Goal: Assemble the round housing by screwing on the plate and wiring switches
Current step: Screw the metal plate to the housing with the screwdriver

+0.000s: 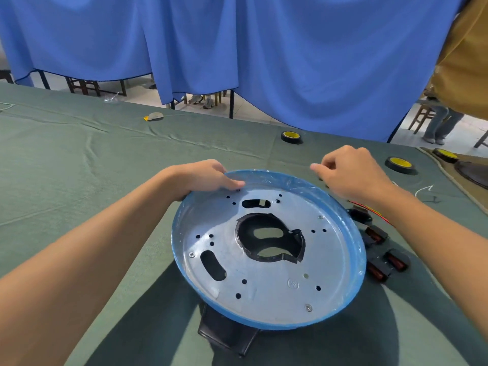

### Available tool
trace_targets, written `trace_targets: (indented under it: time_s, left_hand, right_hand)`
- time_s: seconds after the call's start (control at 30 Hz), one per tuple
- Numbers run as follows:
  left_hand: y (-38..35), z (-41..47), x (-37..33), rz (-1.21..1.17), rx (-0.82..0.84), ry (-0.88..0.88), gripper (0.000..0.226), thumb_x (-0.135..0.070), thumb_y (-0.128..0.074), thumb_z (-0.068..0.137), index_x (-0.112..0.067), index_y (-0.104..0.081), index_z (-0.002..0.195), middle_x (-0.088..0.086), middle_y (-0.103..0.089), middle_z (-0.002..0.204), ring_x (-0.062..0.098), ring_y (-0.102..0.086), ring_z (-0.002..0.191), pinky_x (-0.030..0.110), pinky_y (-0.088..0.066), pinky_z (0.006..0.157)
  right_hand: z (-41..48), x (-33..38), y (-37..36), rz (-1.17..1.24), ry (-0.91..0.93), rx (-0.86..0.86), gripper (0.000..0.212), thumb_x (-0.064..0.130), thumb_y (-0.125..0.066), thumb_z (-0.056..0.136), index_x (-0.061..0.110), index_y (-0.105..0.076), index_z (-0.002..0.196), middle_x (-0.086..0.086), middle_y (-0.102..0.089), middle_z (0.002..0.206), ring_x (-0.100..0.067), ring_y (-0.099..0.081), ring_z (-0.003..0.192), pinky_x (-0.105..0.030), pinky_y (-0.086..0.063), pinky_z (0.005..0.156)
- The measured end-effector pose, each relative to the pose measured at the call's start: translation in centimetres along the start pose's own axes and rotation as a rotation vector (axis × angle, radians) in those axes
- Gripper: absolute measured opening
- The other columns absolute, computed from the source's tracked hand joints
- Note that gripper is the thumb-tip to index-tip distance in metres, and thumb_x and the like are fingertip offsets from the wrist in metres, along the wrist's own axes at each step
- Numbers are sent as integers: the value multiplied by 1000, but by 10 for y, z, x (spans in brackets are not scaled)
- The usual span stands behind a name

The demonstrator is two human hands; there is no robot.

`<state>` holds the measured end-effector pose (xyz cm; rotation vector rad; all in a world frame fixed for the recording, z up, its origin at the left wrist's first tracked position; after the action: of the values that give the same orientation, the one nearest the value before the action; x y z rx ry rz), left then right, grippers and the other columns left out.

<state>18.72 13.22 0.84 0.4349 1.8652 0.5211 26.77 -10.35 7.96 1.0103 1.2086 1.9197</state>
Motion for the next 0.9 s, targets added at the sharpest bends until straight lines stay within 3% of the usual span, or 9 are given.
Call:
trace_targets:
  time_s: [0.07, 0.23, 0.33, 0.5, 0.63, 0.7, 0.8, 0.9]
  left_hand:
    - [2, 2, 1, 41, -35, 10, 33, -38, -73, 88, -6, -73, 81, 3, -73, 65, 18, -69, 53, 23, -51, 46]
    - [7, 0, 8, 9, -52, 45, 30, -34, -75, 87, -4, -74, 80, 8, -73, 66, 21, -69, 53, 24, -51, 45]
    - [11, -3, 12, -5, -83, 76, 28, -30, -75, 87, -3, -73, 80, 9, -72, 65, 21, -68, 50, 24, -50, 43]
    - [15, -9, 14, -35, -147, 103, 26, -26, -75, 87, -1, -72, 84, 9, -72, 63, 21, -67, 47, 24, -49, 42]
    - [14, -15, 14, -31, -167, 105, 25, -28, -75, 87, -3, -73, 81, 8, -72, 63, 21, -66, 48, 25, -49, 46]
    - [14, -17, 14, -31, -171, 88, 26, -28, -76, 87, -4, -73, 76, 7, -71, 61, 19, -65, 46, 24, -48, 44]
    - [13, -16, 12, -11, -163, 66, 27, -30, -76, 87, -5, -73, 75, 5, -71, 61, 17, -65, 46, 23, -48, 44]
    - [11, -12, 12, -44, -116, 52, 28, -32, -75, 87, -5, -75, 80, 8, -74, 69, 20, -68, 54, 26, -52, 50]
  right_hand:
    - [-7, -21, -5, -6, -85, 79, 41, 39, -56, 93, 10, -67, 68, -10, -69, 73, -28, -60, 74, -37, -51, 70]
    - [-39, -40, -28, -126, -119, 469, 23, 24, -55, 86, 15, -69, 71, -2, -68, 58, -18, -63, 59, -21, -41, 48]
    - [-50, -40, -31, -158, -114, 526, 14, 24, -58, 83, 19, -70, 83, -1, -69, 62, -18, -64, 60, -21, -42, 45]
    - [-53, -33, -34, -185, -64, 364, 12, 25, -60, 83, 15, -58, 78, -6, -60, 80, -29, -59, 73, -30, -43, 54]
    - [-50, -33, -29, -181, -156, 238, 29, 25, -58, 84, 14, -40, 64, -7, -44, 68, -33, -46, 69, -32, -38, 56]
    - [-41, -35, -12, -81, -207, 121, 20, 24, -53, 88, 12, -51, 72, -10, -52, 74, -36, -50, 78, -35, -41, 63]
    - [-26, -30, 14, 91, -166, -5, 17, 20, -48, 95, 16, -59, 108, -10, -64, 99, -33, -58, 96, -38, -47, 82]
    - [-21, -6, 40, 307, -30, -189, 13, 28, -65, 90, 21, -67, 101, 0, -64, 91, -21, -59, 90, -27, -45, 77]
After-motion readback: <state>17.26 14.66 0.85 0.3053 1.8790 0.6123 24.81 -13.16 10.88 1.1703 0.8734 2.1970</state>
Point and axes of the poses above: each hand's wrist, its own z-axis towards the middle knuckle, its own y-axis out of the back of the hand, x = y × z, the point moved 8 cm from there along z, towards the middle knuckle
